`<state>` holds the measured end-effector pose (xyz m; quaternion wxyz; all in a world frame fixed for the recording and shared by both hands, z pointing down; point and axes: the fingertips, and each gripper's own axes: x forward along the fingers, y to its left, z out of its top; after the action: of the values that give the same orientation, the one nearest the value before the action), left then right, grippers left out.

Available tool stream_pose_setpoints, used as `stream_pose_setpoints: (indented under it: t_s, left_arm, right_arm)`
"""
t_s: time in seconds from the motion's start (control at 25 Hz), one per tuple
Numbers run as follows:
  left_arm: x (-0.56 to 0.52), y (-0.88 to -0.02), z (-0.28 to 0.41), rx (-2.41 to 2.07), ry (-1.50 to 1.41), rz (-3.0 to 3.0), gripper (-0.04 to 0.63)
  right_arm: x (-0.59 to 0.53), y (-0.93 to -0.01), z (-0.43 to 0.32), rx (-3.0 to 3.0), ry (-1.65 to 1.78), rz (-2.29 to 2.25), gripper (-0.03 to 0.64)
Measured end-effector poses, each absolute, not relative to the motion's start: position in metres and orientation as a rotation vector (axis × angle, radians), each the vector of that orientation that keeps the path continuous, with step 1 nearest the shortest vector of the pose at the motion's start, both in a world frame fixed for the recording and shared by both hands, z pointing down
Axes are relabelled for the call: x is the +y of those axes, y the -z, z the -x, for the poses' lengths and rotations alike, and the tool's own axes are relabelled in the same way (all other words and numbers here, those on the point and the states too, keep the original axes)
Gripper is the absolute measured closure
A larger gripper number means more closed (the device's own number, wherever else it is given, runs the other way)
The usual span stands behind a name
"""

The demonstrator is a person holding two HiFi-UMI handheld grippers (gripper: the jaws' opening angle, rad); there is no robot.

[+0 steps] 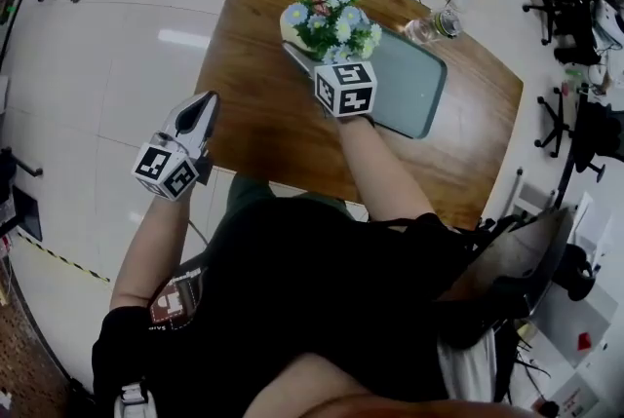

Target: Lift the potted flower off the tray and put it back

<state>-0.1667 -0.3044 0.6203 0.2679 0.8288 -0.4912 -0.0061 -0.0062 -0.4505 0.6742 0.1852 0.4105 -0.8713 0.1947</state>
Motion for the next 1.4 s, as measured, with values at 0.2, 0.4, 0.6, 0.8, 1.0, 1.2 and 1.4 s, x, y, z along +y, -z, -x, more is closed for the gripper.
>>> stream_pose_setpoints:
  t_s: [0.2, 0.4, 0.6, 0.8, 1.0, 1.2, 1.4]
  left_arm:
    - [-0.280, -0.631, 0.237, -1.372, 0.042, -2.188, 0.595]
    - [-0.262, -0.641, 0.295, -1.422, 0.037, -2.146, 0.595]
    - [-0.254, -0.651, 0.321, -1.419, 0.038, -2.134, 0.595]
    - [-0.255, -0.653, 0.318, -1.402, 0.065, -2.131, 0.595]
    - [-0.257, -0.623, 0.284, -1.346, 0.107, -2.195, 0.588]
    - [-0.266, -0.571, 0.209, -1.252, 0.138, -2.324, 0.552]
    - [-0.299, -0.530, 0.104, -1.104, 0.282, -2.386, 0.594]
  right_arm:
    - [-0.460, -0.702, 0.095, -2.431, -0.551, -1.092, 0.101]
    - [-0.461, -0.725, 0.147, -2.381, -0.542, -1.107, 0.100]
    - [-0.460, -0.748, 0.158, -2.303, -0.478, -1.178, 0.100]
    - [-0.454, -0.751, 0.155, -2.292, -0.519, -1.158, 0.051]
    - [-0.394, -0.724, 0.108, -2.331, -0.564, -1.045, 0.047]
    - [-0.319, -0.664, 0.015, -2.476, -0.593, -0.859, 0.123]
    - [-0.293, -0.566, -0.097, -2.737, -0.554, -0.801, 0.371]
